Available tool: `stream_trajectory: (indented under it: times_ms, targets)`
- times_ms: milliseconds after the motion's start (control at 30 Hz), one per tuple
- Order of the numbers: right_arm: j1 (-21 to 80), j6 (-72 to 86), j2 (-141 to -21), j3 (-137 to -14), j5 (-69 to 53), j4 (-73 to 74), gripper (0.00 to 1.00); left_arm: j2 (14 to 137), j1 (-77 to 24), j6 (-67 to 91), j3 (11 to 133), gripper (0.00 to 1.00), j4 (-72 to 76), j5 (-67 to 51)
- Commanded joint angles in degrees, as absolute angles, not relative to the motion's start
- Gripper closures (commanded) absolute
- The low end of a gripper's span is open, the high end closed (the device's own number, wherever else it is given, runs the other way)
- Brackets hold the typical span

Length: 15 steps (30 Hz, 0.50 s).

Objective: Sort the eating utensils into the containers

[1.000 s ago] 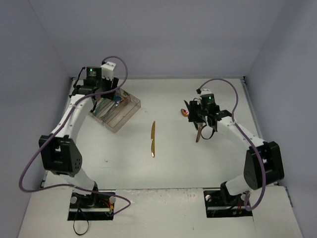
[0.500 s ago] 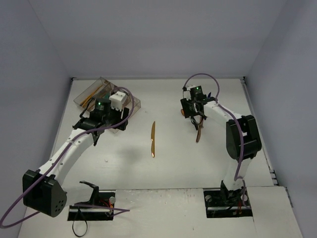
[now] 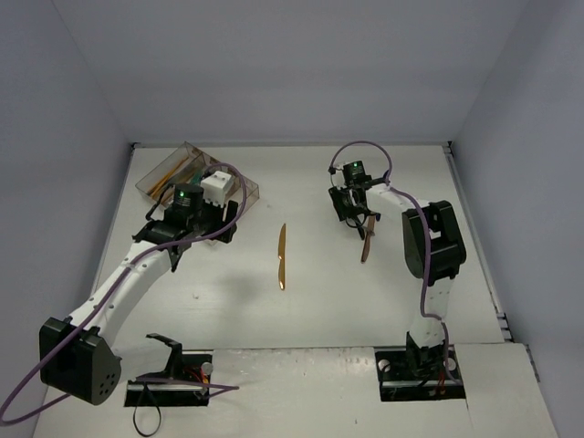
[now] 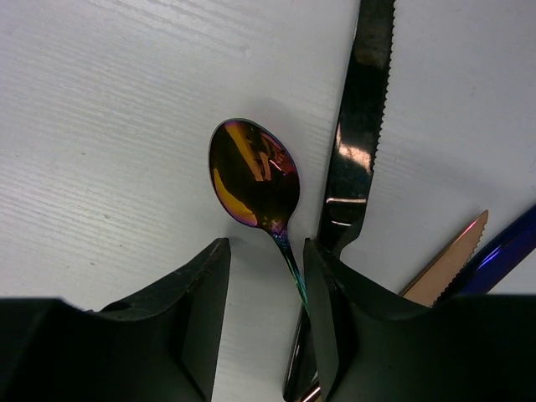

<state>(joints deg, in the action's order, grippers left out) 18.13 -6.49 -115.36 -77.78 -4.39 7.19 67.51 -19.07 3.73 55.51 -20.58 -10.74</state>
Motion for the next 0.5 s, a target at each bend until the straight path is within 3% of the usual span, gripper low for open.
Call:
stream_trajectory:
  times_ms: [0, 233, 467]
  targets:
    - [19.04, -6.42, -115.78, -77.88, -3.20, 7.56, 0.67, 66.83, -19.16, 4.57, 57.90, 0.40, -17.49, -11.97]
    - [21.79, -4.93, -115.17, -74.62, -1.18, 7.73, 0.79, 68.03, -19.16, 4.83, 58.18, 0.40, -17.49, -12.57]
    - [23.20, -2.34, -114.54, -74.14, -1.65, 10.20, 1.00, 68.57, -19.16, 6.23, 57.98, 0.40, -16.62, -14.02]
